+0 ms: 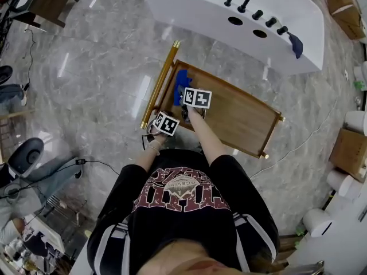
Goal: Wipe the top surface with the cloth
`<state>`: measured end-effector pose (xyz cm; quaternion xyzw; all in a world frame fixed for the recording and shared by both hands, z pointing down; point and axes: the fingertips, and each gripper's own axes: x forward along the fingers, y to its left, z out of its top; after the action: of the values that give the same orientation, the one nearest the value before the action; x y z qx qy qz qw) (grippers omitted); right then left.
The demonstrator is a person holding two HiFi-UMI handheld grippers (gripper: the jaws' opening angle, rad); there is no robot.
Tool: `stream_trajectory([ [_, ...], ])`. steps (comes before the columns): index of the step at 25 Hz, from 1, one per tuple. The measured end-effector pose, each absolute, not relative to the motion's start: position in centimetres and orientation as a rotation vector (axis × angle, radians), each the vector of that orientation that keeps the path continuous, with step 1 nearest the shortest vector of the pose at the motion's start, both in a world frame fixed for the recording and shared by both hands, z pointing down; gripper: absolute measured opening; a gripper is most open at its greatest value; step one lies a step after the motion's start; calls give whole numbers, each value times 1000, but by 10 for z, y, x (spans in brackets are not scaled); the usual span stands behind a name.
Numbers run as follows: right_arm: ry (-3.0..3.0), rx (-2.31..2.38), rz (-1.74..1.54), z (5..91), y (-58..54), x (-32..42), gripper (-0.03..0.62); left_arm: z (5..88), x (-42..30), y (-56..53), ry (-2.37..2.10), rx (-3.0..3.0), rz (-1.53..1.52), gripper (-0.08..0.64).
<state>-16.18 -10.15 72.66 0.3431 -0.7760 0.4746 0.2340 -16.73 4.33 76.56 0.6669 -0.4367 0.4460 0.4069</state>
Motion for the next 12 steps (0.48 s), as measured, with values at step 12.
stream_trajectory([
  [12, -2104, 850, 1157, 748, -84, -209, 103, 766, -169, 47, -1096, 1713, 1082, 48],
])
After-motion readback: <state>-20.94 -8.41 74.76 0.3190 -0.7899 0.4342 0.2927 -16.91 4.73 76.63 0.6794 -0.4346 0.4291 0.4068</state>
